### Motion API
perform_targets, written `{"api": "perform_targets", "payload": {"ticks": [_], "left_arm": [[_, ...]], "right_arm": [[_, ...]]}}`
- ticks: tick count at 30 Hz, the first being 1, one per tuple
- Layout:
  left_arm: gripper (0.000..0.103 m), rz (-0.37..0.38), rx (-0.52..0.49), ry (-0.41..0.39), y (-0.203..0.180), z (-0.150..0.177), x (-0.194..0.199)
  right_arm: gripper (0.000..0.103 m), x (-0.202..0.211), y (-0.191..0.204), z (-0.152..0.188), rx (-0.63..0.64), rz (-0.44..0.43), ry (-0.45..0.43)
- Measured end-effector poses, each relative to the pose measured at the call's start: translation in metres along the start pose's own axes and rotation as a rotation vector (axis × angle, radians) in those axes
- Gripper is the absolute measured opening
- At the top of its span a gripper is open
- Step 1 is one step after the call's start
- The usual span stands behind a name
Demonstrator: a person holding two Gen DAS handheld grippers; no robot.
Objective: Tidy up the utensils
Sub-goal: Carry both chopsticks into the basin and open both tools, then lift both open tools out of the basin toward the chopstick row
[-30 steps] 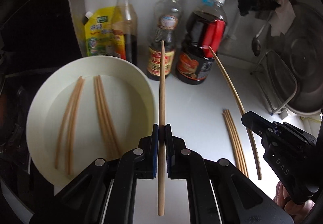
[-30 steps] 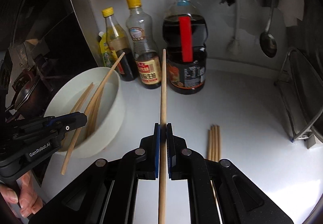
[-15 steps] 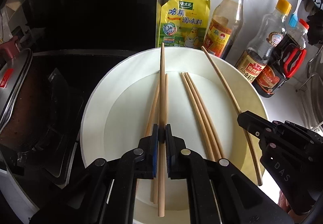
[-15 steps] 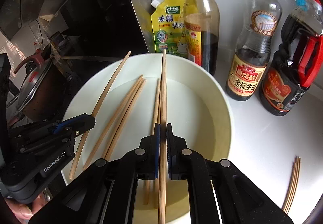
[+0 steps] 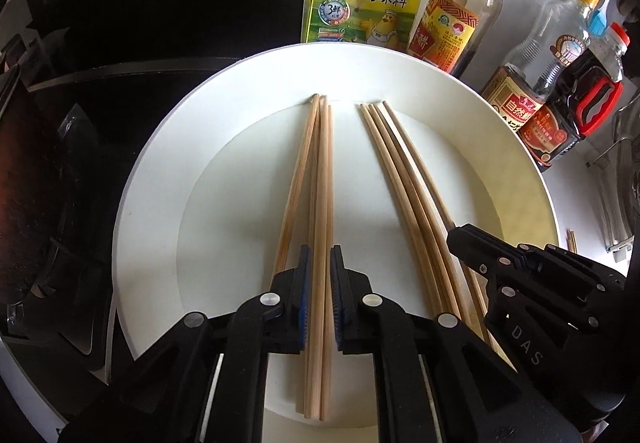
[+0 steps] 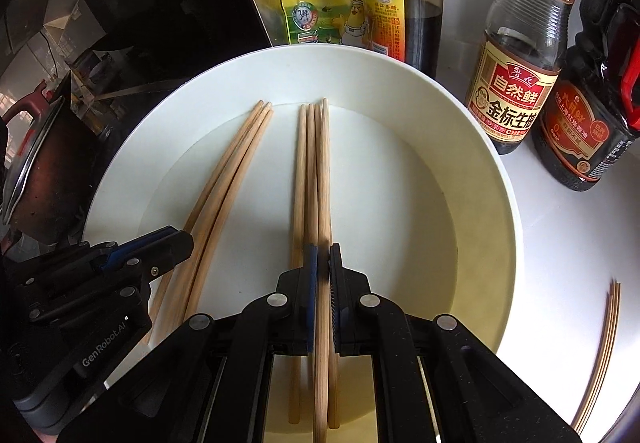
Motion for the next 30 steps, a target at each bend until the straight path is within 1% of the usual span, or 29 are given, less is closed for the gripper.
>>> {"api": "perform_targets", "payload": {"ticks": [1, 2, 3, 4, 5, 9, 14, 16, 18, 19, 25, 29, 30], "left_arm": [[0.023, -0.003, 0.004, -0.004, 0.001, 0.0, 0.001], [0.032, -0.007, 0.008, -0.009, 0.002, -0.001, 0.002], [0.038, -0.008, 0.014, -0.016, 0.003, -0.002, 0.004], [0.052, -0.011, 0.018, -0.023, 0.004, -0.003, 0.006], [0.06, -0.012, 0.022, -0.036, 0.006, -0.004, 0.009], [0.062, -0.021, 0.031, -0.059, 0.009, -0.005, 0.019], [0.069, -0.028, 0.04, -0.086, 0.012, 0.0, 0.032], [0.07, -0.033, 0.039, -0.096, 0.011, 0.003, 0.039], [0.072, -0.032, 0.041, -0.105, 0.012, 0.006, 0.046], [0.074, -0.028, 0.04, -0.109, 0.011, 0.007, 0.05], [0.075, -0.014, 0.031, -0.129, -0.005, 0.02, 0.068], [0.078, 0.001, 0.018, -0.135, -0.024, 0.032, 0.078], [0.078, 0.006, 0.012, -0.137, -0.03, 0.036, 0.08]], "right_arm": [[0.007, 0.001, -0.001, 0.0, -0.001, 0.003, 0.0], [0.015, 0.002, -0.002, 0.0, -0.003, 0.008, -0.001], [0.02, 0.004, -0.003, 0.0, -0.003, 0.014, -0.005], [0.021, 0.006, -0.003, -0.001, -0.002, 0.019, -0.012], [0.021, 0.009, -0.003, -0.002, 0.0, 0.023, -0.018], [0.021, 0.019, -0.003, -0.001, 0.0, 0.033, -0.041], [0.021, 0.03, 0.001, 0.006, 0.003, 0.028, -0.056], [0.022, 0.037, 0.002, 0.01, 0.007, 0.026, -0.066], [0.027, 0.046, 0.004, 0.015, 0.008, 0.023, -0.076], [0.027, 0.051, 0.004, 0.017, 0.009, 0.024, -0.082], [0.028, 0.08, -0.001, 0.036, 0.018, 0.037, -0.108], [0.031, 0.103, -0.017, 0.055, 0.006, 0.054, -0.13], [0.033, 0.109, -0.022, 0.061, 0.003, 0.062, -0.136]]}}
Point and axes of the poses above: each gripper's, at about its wrist camera, not at the fingertips, and x roughly against the way its jaws point, y to its left, z to its underside, the point moved 4 cm from there along -x, roughly the way its jaws point, and after that the axes turned 5 degrees about x, right-handed, at the moved point
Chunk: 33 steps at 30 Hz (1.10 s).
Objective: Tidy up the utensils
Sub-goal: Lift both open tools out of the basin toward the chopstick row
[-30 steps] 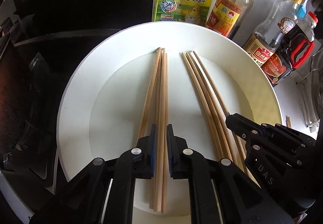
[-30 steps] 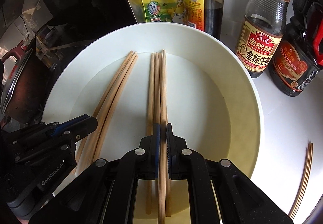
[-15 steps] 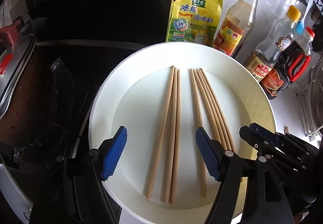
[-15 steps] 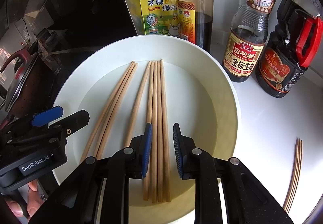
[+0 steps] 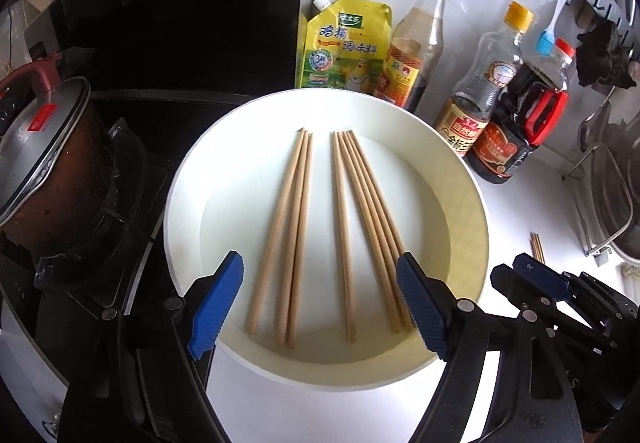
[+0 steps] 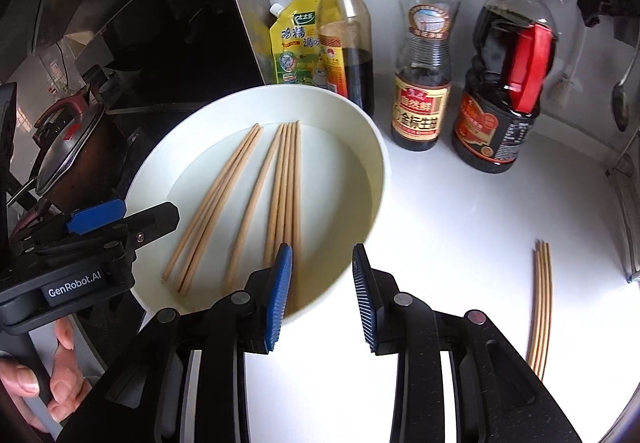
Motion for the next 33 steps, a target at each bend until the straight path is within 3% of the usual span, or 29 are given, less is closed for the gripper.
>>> {"api": "perform_targets", "payload": {"ticks": [9, 18, 25, 33], "left_arm": [[0.084, 0.084, -0.086, -0.003, -0.081, 0.034, 0.013], [0.088, 0.167, -0.198, 0.039, -0.174, 0.08, 0.002], [0.088, 0.161, -0.24, 0.075, -0.216, 0.104, -0.025], [0.088, 0.111, -0.248, 0.106, -0.23, 0.12, -0.056]], "right_arm": [[0.041, 0.052, -0.079, 0.065, -0.088, 0.097, -0.032], [0.044, 0.075, -0.173, 0.131, -0.223, 0.221, 0.01], [0.046, 0.061, -0.214, 0.157, -0.263, 0.248, 0.043], [0.046, 0.03, -0.223, 0.164, -0.224, 0.226, 0.063]]}}
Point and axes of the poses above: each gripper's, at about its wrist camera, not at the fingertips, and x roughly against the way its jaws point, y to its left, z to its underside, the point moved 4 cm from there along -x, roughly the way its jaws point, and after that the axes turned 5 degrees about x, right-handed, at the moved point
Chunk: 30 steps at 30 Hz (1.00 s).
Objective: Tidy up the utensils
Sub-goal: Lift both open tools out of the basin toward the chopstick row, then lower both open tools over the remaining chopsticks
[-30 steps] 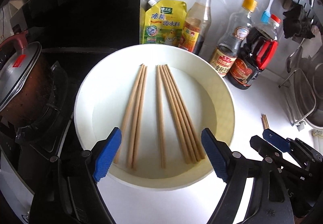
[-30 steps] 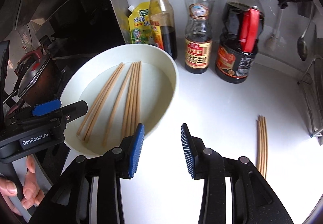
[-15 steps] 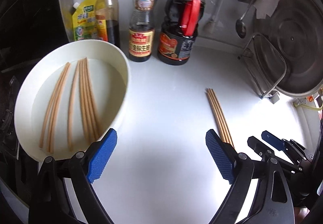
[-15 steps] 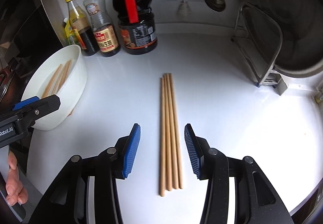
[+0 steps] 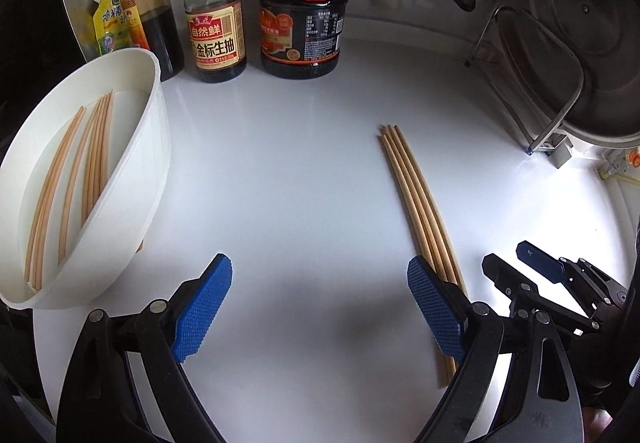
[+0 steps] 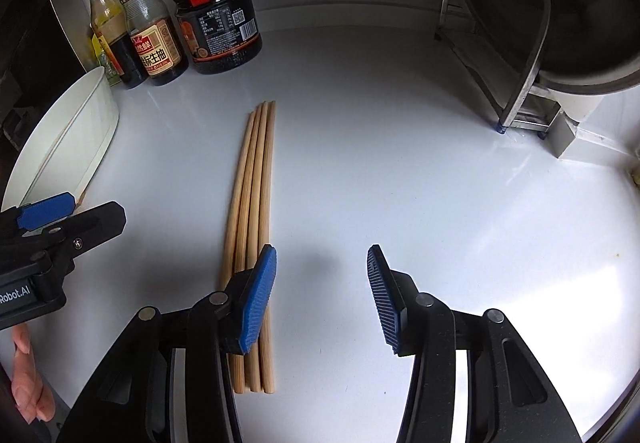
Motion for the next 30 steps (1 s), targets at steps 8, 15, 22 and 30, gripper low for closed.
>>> {"api": "perform_targets", "payload": {"ticks": [8, 15, 22, 30], "left_arm": [[0.088, -0.023, 0.026, 0.015, 0.006, 0.003, -0.013], [0.088, -0.026, 0.032, 0.022, 0.008, 0.005, -0.017], [0.088, -0.02, 0.025, 0.03, 0.003, 0.009, -0.021], [0.088, -0.012, 0.014, 0.032, -0.005, 0.008, -0.023]], "right_arm": [[0.046, -0.018, 0.008, -0.001, 0.035, -0.022, -0.006], [0.046, -0.024, 0.011, 0.0, 0.061, -0.018, -0.011], [0.046, -0.024, 0.018, 0.0, 0.115, 0.006, -0.012], [0.046, -0.025, 0.017, 0.001, 0.145, 0.021, -0.008]]}}
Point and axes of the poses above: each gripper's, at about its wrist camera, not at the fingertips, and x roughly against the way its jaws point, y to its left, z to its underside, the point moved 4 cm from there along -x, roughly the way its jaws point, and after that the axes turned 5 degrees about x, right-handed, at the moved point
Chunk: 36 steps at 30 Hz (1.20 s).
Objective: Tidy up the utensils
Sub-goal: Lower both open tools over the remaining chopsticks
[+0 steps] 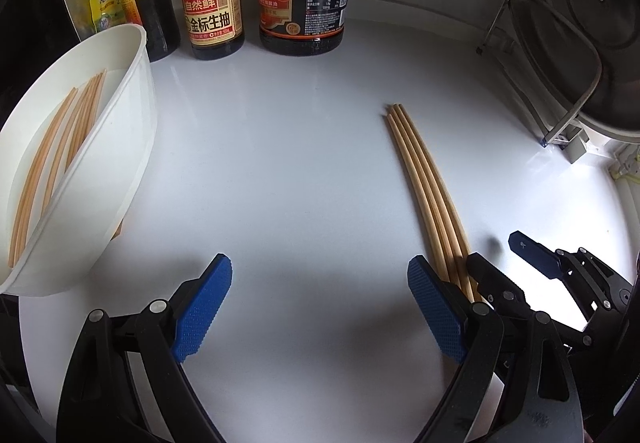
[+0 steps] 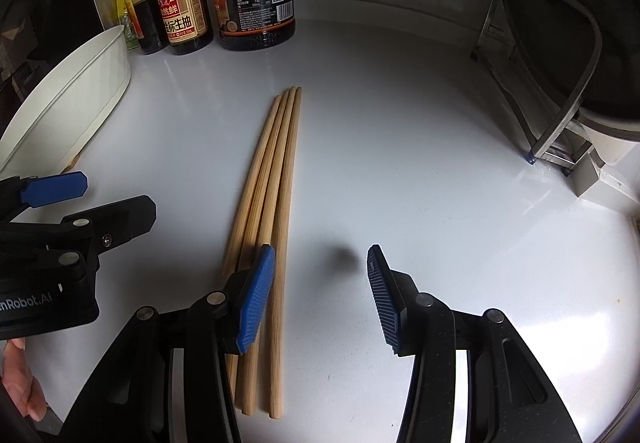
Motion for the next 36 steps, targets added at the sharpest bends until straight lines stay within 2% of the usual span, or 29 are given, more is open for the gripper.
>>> {"api": "perform_targets", "payload": {"ticks": [21, 26, 36], "left_arm": [[0.088, 0.031, -0.043, 0.04, -0.035, 0.011, -0.017], [0.088, 0.019, -0.044, 0.059, -0.039, 0.016, -0.024], [0.092, -0.021, -0.045, 0.048, -0.033, 0.018, -0.025]], "right_arm": [[0.046, -0.006, -0.044, 0.005, -0.053, 0.007, -0.011], [0.046, -0.007, -0.047, 0.006, -0.056, 0.0, -0.016], [0.046, -0.007, -0.044, 0.004, -0.049, -0.01, -0.028]]}}
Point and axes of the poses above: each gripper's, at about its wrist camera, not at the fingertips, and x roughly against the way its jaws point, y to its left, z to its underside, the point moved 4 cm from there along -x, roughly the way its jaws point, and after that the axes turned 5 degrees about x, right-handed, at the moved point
